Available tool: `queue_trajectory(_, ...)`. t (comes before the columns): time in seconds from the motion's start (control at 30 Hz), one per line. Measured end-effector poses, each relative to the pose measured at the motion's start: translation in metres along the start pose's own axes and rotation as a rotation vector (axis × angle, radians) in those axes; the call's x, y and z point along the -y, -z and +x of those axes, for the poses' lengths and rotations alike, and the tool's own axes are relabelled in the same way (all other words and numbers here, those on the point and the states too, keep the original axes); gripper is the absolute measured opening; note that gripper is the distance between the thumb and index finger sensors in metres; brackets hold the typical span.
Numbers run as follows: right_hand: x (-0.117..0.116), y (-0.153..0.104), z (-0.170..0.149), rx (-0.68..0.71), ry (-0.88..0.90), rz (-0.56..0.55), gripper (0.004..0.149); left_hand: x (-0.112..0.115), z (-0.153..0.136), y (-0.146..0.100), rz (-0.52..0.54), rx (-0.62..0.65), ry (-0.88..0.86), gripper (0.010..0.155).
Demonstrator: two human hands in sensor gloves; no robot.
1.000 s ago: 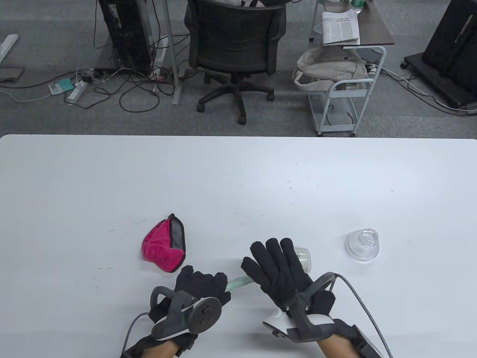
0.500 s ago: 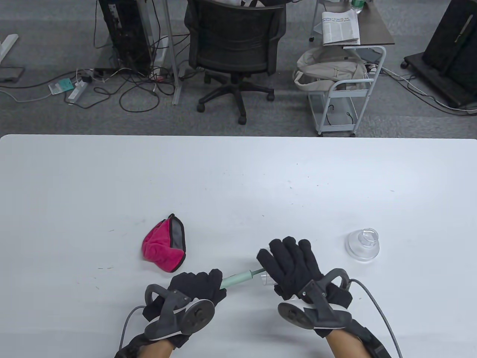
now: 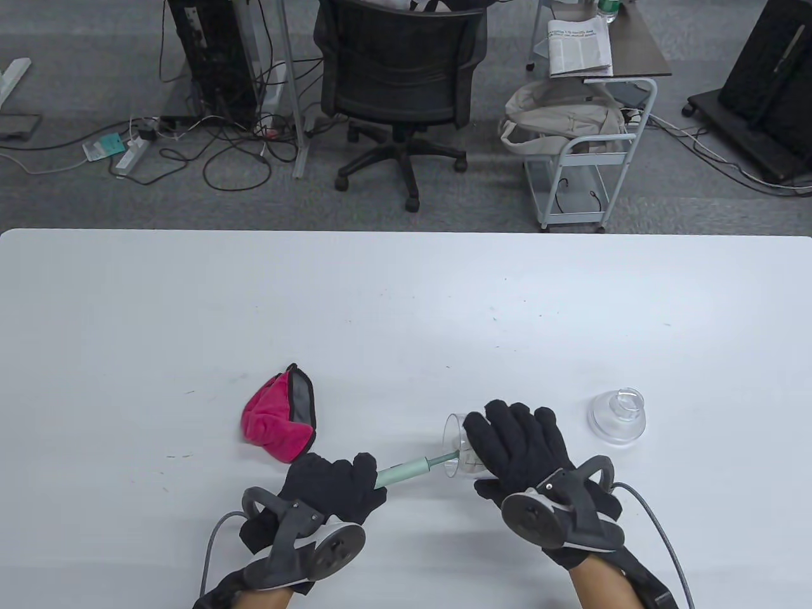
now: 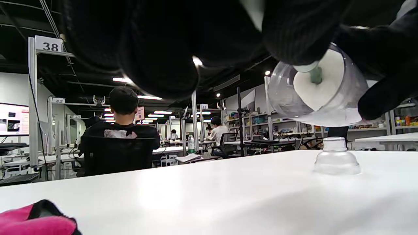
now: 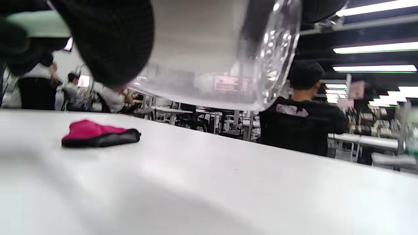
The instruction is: Brush the shaker cup with the cup brush
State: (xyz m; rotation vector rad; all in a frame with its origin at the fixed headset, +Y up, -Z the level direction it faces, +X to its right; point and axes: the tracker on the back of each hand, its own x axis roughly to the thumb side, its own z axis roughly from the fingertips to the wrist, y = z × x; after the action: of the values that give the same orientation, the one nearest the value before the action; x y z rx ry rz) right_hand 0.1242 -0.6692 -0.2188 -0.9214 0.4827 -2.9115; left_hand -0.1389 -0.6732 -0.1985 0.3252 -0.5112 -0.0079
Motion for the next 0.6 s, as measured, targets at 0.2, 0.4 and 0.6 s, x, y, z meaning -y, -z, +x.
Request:
queue_trajectory(0.2,-0.003,0.005,0.012,0.092,-0.18,-0.174,0.107,0.003,0.0,0.0,-0.071,0.063,-0.046,0.05)
queue_trajectory(0.4,-0.009,0.01,-0.025,-0.089,0.1,0.05,0.107,-0.007,-0.001,-0.004,0.002,0.041,0.025,0.05)
queue_trajectory(0.6,-0.003,0.008,-0.01,-0.01,0.013,0.048,0.107,-0.009,-0.016,-0.005,-0.042,-0.035,-0.003,0.051)
